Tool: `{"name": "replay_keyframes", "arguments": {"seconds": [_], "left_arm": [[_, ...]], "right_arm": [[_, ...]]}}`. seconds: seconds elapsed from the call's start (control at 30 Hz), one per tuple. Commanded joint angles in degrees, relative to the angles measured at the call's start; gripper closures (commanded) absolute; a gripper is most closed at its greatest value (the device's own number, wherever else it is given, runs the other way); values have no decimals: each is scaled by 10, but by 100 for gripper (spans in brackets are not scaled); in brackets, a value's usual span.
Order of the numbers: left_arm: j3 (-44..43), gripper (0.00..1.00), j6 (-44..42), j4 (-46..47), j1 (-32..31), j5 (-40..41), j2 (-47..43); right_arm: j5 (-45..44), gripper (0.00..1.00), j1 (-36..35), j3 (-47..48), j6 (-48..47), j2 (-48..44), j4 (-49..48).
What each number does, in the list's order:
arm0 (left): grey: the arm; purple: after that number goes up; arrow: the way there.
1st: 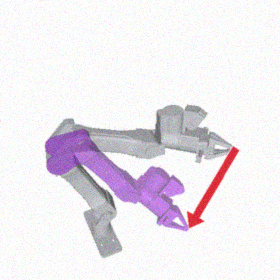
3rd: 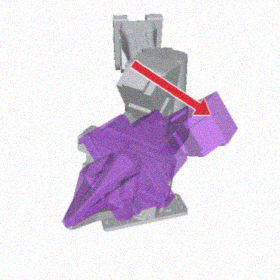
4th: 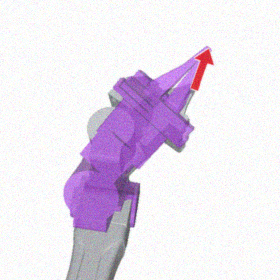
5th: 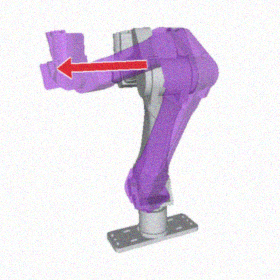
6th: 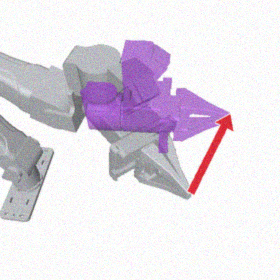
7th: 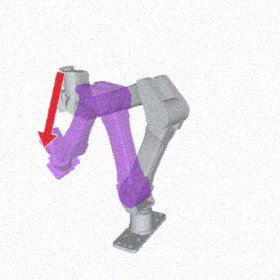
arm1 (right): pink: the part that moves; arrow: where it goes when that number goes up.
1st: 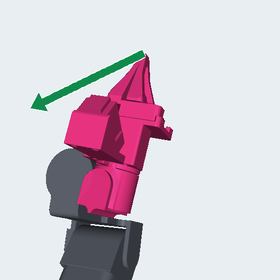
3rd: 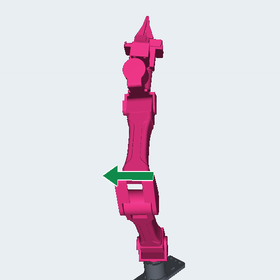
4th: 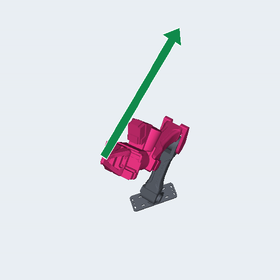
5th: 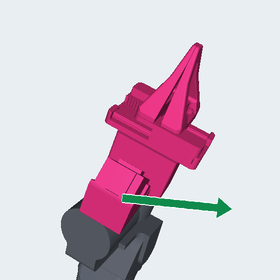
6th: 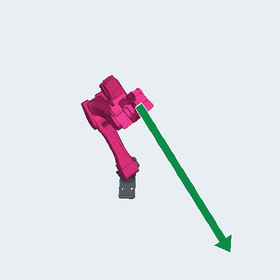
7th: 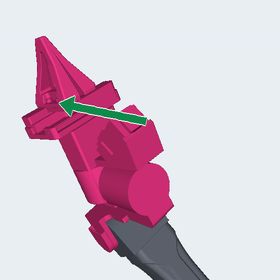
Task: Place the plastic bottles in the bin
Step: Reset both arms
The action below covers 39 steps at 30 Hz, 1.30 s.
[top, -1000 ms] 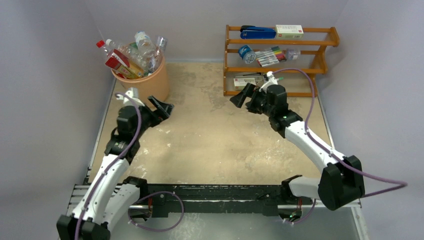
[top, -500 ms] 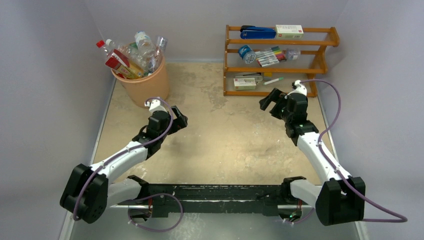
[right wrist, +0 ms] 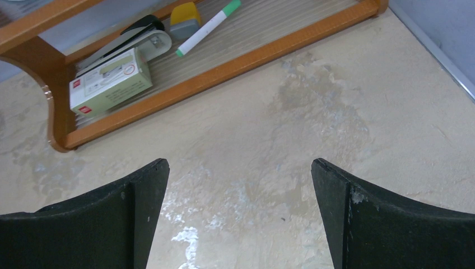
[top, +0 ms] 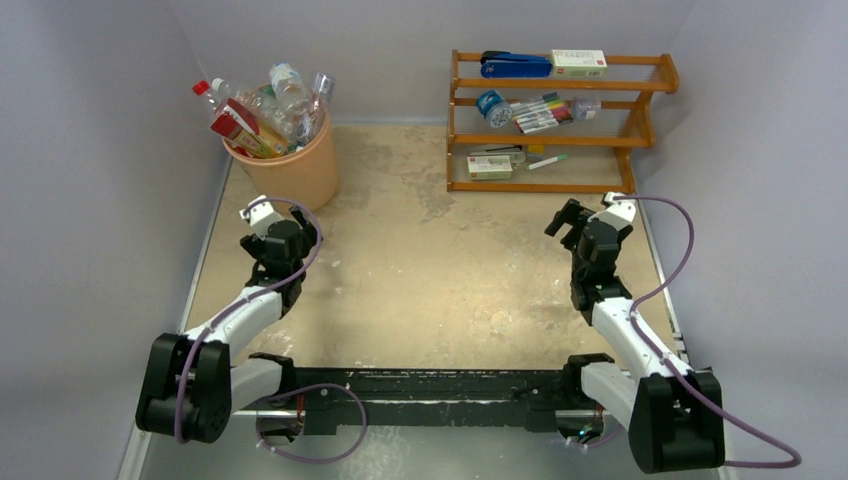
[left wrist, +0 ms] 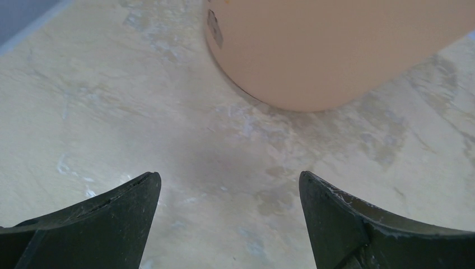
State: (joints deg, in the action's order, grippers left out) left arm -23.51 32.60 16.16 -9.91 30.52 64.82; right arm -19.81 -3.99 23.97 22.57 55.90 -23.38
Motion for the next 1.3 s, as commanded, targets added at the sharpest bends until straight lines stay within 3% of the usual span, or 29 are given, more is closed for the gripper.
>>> {"name": "replay_keyframes", "arguments": {"seconds": [0.0, 0.23, 0.43, 0.73, 0.87, 0.93, 1.13, 1.2, 1.27], "left_arm": [[-7, 6, -61, 88, 34, 8, 39], [-12, 6, -140, 156, 67, -20, 85], [44, 6, -169, 309, 104, -80, 162], [-3, 6, -168, 332, 133, -85, 233], [9, 6, -175, 367, 133, -73, 240], [44, 6, -178, 449, 133, -70, 252], [57, 6, -190, 454, 133, -105, 243], [87, 6, -204, 524, 133, -140, 256], [101, 6, -215, 563, 133, -167, 267]], "right_arm": [[-60, 0, 5, -9, -54, 20, -131], [-99, 0, 15, -21, -115, 91, -243], [-105, 0, 41, -26, -114, 203, -346], [-99, 0, 53, -4, -144, 265, -428], [-61, 0, 66, -37, -194, 311, -571], [-43, 0, 68, -10, -175, 310, -506], [5, 0, 67, -17, -220, 325, -546], [41, 0, 68, -44, -212, 323, -578], [34, 0, 65, -88, -248, 355, -717]]}}
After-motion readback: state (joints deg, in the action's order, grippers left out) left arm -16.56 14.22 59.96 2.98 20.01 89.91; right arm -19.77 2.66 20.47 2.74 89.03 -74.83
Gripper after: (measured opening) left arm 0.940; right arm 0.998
